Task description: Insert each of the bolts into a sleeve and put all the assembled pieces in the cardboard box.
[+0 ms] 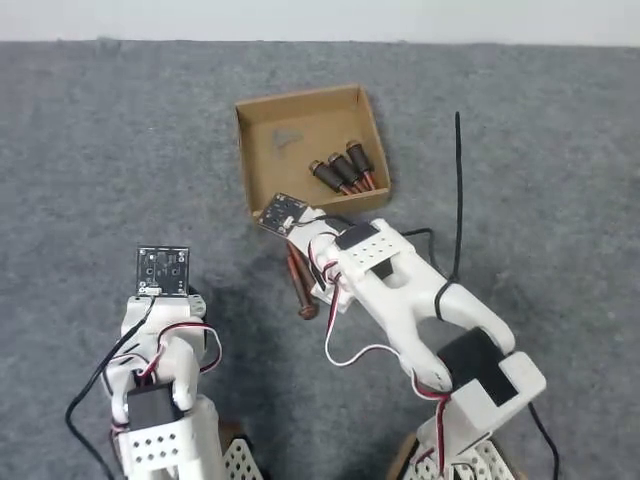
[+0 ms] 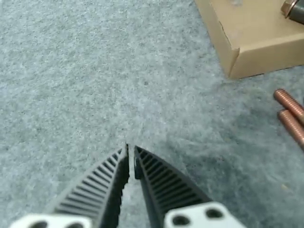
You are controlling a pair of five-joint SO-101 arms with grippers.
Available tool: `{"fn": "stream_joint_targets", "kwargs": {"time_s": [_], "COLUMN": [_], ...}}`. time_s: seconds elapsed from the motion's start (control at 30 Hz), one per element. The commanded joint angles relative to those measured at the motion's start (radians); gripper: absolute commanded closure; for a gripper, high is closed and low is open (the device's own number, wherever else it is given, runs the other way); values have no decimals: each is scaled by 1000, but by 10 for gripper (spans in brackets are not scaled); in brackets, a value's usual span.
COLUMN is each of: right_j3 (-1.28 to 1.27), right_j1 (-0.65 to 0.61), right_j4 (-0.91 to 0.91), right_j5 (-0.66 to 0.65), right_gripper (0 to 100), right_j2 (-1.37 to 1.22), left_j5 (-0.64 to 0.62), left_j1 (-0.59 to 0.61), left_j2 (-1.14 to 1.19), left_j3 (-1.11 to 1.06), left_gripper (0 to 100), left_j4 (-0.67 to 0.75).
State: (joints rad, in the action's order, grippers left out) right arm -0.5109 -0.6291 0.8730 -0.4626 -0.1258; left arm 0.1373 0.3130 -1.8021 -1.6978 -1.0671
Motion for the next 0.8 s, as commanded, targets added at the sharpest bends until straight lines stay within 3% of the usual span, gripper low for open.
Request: {"fn": "stream_joint_targets", "kwargs": {"time_s": [0.0,0.47,0.63,0.77], "right_j3": [68,63,64,64], "right_j1": [-4,-2,16,42], "right_j4": [-4,36,30,36], "right_j5": [-66,-98,-94,-91], "right_gripper": [882,888,998,993], "right_j2": [2,-10,-10,-5], "left_j5": [6,6,6,6], "left_j1": [3,3,3,3], "left_j2": [-14,-14,-14,-14], "left_j3": [12,12,12,12], "left_gripper": [981,981,981,981], "left_j4": [17,18,18,18]}}
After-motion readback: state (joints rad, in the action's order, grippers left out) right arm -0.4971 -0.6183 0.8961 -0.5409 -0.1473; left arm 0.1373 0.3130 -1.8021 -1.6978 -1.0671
